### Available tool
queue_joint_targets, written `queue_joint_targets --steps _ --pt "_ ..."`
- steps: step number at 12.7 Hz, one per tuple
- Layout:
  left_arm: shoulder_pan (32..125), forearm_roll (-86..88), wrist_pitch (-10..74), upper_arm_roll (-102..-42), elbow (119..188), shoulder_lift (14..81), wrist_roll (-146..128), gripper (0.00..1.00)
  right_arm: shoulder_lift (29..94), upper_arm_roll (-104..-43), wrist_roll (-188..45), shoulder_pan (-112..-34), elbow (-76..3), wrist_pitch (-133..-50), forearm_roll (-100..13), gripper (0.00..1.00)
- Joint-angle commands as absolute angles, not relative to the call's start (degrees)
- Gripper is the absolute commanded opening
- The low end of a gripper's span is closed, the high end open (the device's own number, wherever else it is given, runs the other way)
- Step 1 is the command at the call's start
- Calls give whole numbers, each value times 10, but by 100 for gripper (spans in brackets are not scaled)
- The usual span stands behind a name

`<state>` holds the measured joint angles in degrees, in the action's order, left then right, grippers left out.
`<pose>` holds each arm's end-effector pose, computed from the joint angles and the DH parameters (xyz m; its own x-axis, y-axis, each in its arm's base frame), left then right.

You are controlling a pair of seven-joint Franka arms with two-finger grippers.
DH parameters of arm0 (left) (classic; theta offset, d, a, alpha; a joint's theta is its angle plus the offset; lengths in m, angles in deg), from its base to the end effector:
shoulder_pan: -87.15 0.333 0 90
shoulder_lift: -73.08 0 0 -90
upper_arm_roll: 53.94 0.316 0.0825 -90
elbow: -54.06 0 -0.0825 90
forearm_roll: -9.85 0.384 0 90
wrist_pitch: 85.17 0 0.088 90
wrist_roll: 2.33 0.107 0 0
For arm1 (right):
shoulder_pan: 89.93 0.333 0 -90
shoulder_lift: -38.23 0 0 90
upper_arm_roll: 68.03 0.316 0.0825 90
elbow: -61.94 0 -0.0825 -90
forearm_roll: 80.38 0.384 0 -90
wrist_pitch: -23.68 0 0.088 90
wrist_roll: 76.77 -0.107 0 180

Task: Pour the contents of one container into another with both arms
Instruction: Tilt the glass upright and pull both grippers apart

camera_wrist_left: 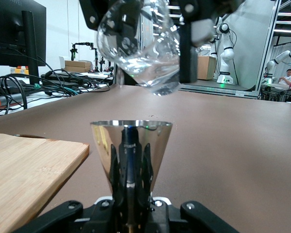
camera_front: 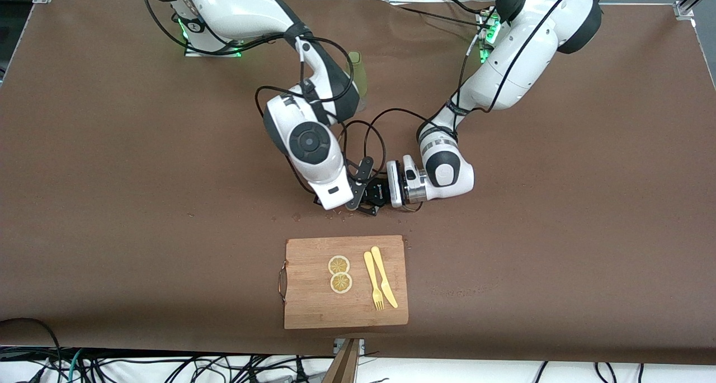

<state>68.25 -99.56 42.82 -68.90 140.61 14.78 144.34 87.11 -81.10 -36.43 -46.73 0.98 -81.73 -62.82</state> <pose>0.5774 -0.3891 0.0810 0.1112 -0.1563 0.9814 -0.9825 -0.1661 0.0848 0.6154 0.4506 0.3219 0.3541 0.9347 0.0301 0.9286 -0.3476 -0.1299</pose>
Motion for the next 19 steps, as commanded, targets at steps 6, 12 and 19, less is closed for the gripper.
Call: queue_joint_targets --steps 6,12,19 --pt "683 -1016 430 -681 1393 160 1430 0 806 -811 -190 -550 -67 -821 -468 28" --pt "726 -965 403 -651 1432 217 1395 0 737 -811 30 -652 -188 -824 -329 28" --pt "752 -801 192 -485 1506 289 1337 0 704 -810 345 -787 -318 -771 -212 28"
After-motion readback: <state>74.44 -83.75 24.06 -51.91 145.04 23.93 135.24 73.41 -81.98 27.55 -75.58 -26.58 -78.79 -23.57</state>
